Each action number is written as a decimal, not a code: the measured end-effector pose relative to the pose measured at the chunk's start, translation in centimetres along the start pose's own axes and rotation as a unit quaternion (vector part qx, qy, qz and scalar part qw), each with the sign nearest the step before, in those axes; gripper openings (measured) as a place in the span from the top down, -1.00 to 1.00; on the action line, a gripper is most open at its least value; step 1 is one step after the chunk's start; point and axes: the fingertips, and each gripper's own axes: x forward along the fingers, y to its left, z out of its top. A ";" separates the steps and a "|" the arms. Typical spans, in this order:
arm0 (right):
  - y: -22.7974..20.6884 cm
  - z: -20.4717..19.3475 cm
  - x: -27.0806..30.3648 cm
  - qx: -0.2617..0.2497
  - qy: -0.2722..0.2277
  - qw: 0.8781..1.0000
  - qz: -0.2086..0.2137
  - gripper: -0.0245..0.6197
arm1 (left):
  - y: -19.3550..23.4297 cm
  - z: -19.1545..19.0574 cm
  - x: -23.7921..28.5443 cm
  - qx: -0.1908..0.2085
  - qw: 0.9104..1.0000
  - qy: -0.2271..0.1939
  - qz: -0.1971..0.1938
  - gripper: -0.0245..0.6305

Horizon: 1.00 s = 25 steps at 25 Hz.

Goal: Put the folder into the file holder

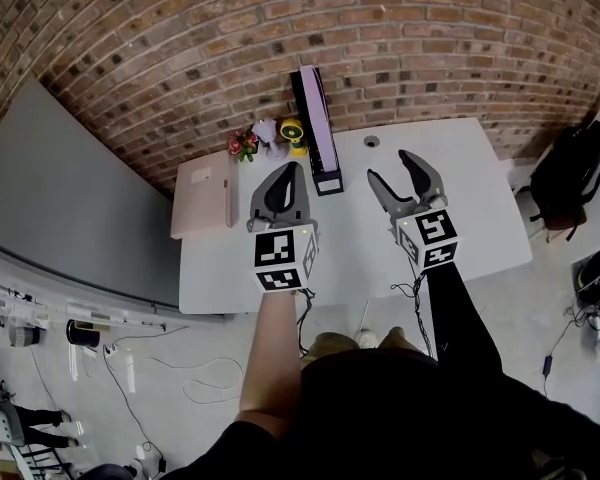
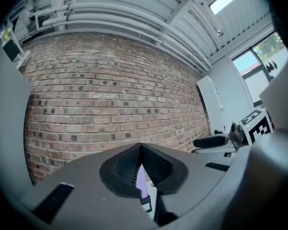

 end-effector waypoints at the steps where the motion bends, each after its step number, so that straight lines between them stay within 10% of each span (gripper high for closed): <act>1: 0.0 0.0 0.0 -0.002 0.000 1.000 0.000 0.05 | -0.2 0.0 0.1 0.000 1.000 -0.001 -0.003 0.90; 10: 0.0 0.3 -0.4 0.016 -0.011 1.000 -0.005 0.90 | -0.3 0.0 0.3 0.001 1.000 -0.004 -0.009 0.90; 25: 0.0 0.9 -1.3 -0.024 -0.002 0.999 -0.027 0.92 | 0.6 0.3 -0.9 -0.001 1.000 -0.023 0.008 0.90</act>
